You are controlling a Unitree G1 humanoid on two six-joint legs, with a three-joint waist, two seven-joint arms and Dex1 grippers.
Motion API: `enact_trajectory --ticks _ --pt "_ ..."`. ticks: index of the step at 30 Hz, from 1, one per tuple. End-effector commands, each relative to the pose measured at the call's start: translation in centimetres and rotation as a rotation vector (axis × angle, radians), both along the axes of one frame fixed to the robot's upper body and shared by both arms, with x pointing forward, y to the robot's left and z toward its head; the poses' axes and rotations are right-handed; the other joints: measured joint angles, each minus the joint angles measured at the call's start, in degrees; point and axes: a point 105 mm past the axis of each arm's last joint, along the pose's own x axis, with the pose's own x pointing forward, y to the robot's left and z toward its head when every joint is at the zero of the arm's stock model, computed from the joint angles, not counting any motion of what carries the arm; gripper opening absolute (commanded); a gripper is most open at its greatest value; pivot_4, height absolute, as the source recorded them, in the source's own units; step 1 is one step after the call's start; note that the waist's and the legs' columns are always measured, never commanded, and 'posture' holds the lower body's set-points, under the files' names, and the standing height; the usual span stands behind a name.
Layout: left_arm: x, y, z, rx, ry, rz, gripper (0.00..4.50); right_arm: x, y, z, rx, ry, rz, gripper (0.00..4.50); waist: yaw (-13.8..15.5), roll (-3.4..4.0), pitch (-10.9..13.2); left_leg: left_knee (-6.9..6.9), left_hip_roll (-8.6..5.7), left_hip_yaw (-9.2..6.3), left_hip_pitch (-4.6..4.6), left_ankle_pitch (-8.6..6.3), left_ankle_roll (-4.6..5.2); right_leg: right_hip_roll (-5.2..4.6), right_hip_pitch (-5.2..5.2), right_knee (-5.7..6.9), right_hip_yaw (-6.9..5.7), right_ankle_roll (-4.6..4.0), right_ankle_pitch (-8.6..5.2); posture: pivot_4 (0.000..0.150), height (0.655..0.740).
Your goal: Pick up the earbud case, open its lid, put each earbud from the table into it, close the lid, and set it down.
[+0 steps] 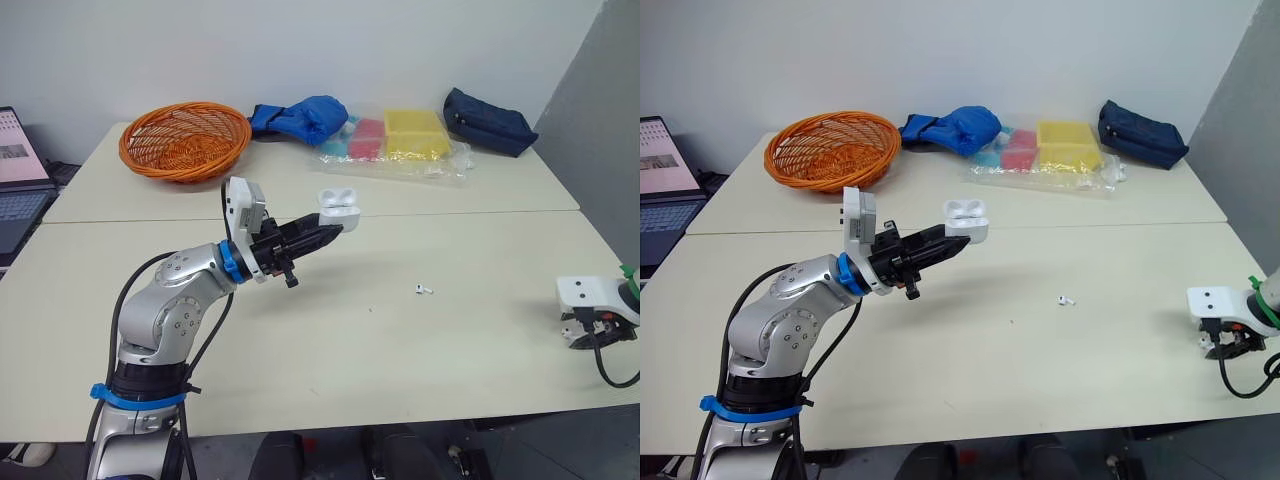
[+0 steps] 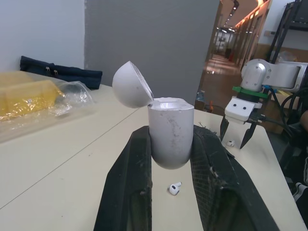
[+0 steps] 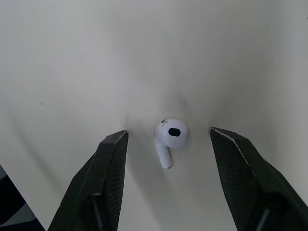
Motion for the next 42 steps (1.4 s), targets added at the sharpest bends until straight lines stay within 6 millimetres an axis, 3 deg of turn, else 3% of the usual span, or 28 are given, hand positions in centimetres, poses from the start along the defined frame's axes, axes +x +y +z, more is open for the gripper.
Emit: enact_trajectory --ticks 1,22,25,28,42 --pt "-0.6 -0.5 1.1 -0.007 -0.046 -0.029 0.73 0.3 -0.8 1.0 -0.006 -0.051 -0.027 2.77 0.0 0.00 0.0 0.01 0.00 0.01 0.00 0.00 0.00 0.00 0.00 0.00 0.00 0.00 0.00 0.150 0.7400" --pt "-0.5 -0.4 1.2 0.000 -0.052 -0.026 0.73 0.7 1.0 1.1 0.052 -0.037 -0.033 2.77 0.0 0.01 0.0 0.03 0.01 0.06 0.00 0.00 0.00 0.00 0.00 0.00 0.05 0.06 0.04 0.150 0.7400" --pt "-0.5 -0.3 1.1 0.001 -0.050 -0.022 0.73 0.6 0.4 1.1 0.025 -0.037 -0.032 2.13 0.0 0.00 0.0 0.03 0.00 0.08 -0.01 0.00 0.00 -0.01 0.00 -0.01 0.06 0.06 0.04 0.150 0.7400" --pt "-0.4 -0.2 1.1 0.004 -0.051 -0.018 0.73 0.5 0.1 1.0 0.015 -0.033 -0.034 1.10 0.0 0.00 0.0 0.03 0.00 0.09 0.00 0.00 0.00 -0.01 -0.01 -0.01 0.07 0.06 0.04 0.150 0.7400" --pt "-0.5 -0.2 1.1 0.012 -0.052 -0.021 0.73 0.3 -0.1 0.7 0.019 -0.028 -0.055 1.10 0.0 0.00 0.0 0.03 0.00 0.09 0.00 0.00 0.00 -0.01 0.00 -0.01 0.07 0.06 0.04 0.150 0.7400"
